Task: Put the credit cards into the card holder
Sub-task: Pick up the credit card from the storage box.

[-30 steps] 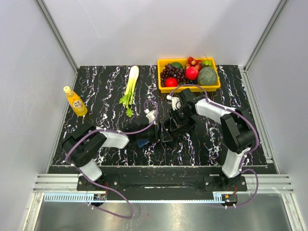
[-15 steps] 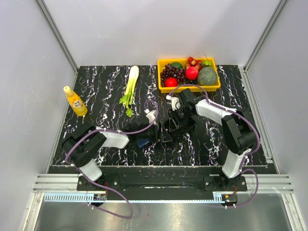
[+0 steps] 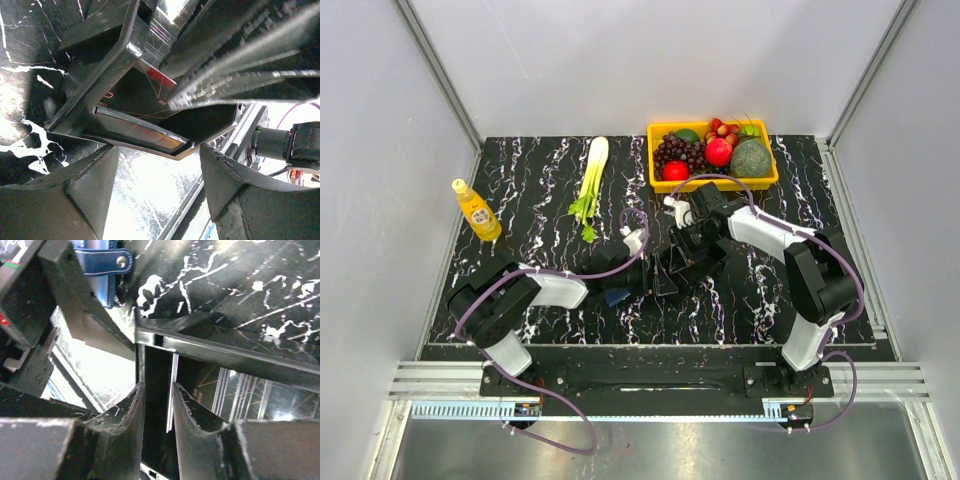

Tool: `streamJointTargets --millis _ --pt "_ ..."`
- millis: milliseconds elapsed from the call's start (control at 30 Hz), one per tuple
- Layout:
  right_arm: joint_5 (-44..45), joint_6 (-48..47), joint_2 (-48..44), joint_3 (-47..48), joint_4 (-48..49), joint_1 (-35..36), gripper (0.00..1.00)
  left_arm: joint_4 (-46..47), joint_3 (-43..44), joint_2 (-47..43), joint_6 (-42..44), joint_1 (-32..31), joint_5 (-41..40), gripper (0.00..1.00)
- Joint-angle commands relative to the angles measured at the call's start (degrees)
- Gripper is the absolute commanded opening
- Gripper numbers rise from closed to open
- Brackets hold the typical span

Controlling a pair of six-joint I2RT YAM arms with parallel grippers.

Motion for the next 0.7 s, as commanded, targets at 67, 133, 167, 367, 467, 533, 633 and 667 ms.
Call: streamJointTargets --millis 67,133,167,367,467,533,633,667 --pt "-5.5 1.0 1.2 -0.1 -2.9 2.8 0.39 13.2 2.6 -3.5 1.3 -0.1 -0.5 0.69" --pt "-4.5 0.7 1.7 0.0 -3.4 3.4 0.37 13.3 2.6 -3.4 1.3 -0.1 -0.5 0.69" --pt "-3.8 0.4 1.9 0.0 -3.7 3.6 0.37 13.2 2.5 -3.5 1.3 -0.1 -0.5 0.68" --pt "0.1 0.8 2.3 0.0 -3.8 3.9 0.39 13.0 2.5 -3.4 1.4 0.0 -0.5 0.68" --pt "2.8 1.1 2.3 0.2 -3.6 4.0 0.40 13.0 2.3 -3.6 1.4 -0.1 -0.8 0.69" --pt "3.6 1.3 2.1 0.0 -3.0 3.9 0.41 12.9 2.3 -3.7 1.4 0.0 -0.8 0.68" --pt "3.3 1.5 2.3 -0.2 -2.8 4.0 0.45 13.1 2.2 -3.9 1.4 0.1 -0.8 0.68" --pt "3.4 1.6 2.3 -0.2 -2.6 4.0 0.46 13.1 2.2 -4.0 1.4 0.1 -0.9 0.68"
